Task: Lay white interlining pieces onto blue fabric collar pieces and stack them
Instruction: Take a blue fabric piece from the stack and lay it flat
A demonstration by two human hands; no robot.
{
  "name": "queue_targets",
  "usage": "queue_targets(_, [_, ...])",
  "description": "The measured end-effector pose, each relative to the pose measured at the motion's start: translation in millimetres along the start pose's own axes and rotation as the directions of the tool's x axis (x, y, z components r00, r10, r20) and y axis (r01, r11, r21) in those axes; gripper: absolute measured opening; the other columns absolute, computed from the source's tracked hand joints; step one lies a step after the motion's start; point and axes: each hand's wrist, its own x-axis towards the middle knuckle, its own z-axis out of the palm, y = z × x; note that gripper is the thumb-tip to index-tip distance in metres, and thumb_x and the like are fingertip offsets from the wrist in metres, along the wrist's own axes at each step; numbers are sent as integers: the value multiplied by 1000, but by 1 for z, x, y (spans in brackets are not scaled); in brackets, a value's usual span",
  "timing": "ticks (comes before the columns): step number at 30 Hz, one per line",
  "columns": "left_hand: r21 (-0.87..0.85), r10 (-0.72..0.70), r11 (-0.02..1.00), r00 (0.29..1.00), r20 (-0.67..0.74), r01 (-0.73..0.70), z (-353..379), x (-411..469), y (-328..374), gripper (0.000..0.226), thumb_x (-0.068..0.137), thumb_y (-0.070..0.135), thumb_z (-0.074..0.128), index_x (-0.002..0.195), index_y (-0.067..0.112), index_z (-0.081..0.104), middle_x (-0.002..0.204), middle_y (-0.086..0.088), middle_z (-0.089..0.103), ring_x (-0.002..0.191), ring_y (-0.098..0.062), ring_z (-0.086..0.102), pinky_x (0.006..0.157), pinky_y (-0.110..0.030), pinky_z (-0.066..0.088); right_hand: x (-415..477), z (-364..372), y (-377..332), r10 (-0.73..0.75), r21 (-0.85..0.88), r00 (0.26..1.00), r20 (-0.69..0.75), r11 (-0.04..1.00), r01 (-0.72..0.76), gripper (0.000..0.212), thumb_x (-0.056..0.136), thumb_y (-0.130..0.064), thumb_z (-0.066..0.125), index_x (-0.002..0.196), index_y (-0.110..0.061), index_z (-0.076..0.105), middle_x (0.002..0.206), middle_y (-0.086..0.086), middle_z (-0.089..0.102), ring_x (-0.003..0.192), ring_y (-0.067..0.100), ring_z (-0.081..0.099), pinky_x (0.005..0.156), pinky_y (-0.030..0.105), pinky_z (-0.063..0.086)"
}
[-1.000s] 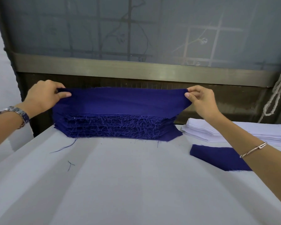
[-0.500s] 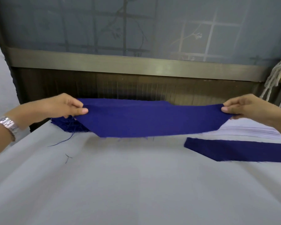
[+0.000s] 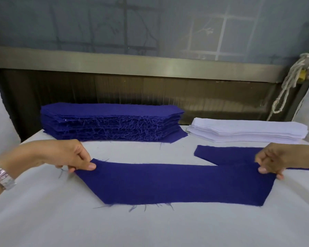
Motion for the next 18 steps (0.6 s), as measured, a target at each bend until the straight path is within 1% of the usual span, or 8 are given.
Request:
queue_targets(3, [9, -26, 1000, 1000, 3, 26, 9, -3, 0, 38, 69, 68, 63, 66, 31, 72, 59, 4, 50, 51, -4, 40, 46, -15, 24, -2, 6, -8, -2, 22, 998, 60, 1000, 1, 24, 84, -30, 84, 74, -19, 65, 64, 2, 57, 57, 14, 57, 60, 24, 48])
queue_targets(6, [-11, -34, 999, 999, -41, 34, 13, -6, -2, 47, 69, 70, 63, 74, 25, 75, 66, -1, 51, 55, -6, 41, 48, -15, 25, -4, 10, -15, 14, -11, 996, 85, 1000, -13, 24, 83, -35, 83, 75, -20, 67, 65, 1, 61, 56, 11, 58, 59, 20, 46])
queue_targets(8, [-24, -36, 999, 997, -63, 34, 15, -6, -1, 56, 69, 69, 63, 82, 16, 75, 66, -2, 53, 55, -7, 42, 49, -16, 26, -6, 12, -16, 42, -45, 996, 81, 998, -38, 26, 81, -39, 84, 76, -19, 68, 65, 2, 63, 56, 10, 57, 58, 20, 45])
queue_targets(10, [-44, -32, 999, 996, -82, 28, 17, -5, 0, 61, 68, 67, 65, 84, 8, 73, 68, -2, 57, 56, -8, 44, 51, -15, 29, -7, 12, -15, 73, -84, 995, 68, 994, -67, 29, 79, -42, 86, 76, -18, 69, 65, 4, 64, 56, 10, 57, 57, 20, 45])
queue_targets(14, [-68, -8, 998, 991, -136, -2, 22, -3, 2, 53, 70, 60, 70, 78, 7, 74, 64, 3, 63, 55, -6, 47, 55, -13, 38, -6, 12, -15, 103, -106, 994, 48, 990, -98, 31, 76, -45, 87, 77, -19, 71, 64, 4, 67, 54, 10, 57, 55, 20, 44])
queue_targets(18, [-51, -11, 999, 984, -179, 2, 21, -1, 1, 41, 73, 55, 74, 64, 15, 70, 58, 6, 63, 51, -4, 48, 54, -13, 39, -8, 13, -16, 123, -115, 992, 29, 986, -119, 30, 75, -48, 87, 77, -22, 71, 65, 3, 68, 53, 9, 56, 53, 19, 44])
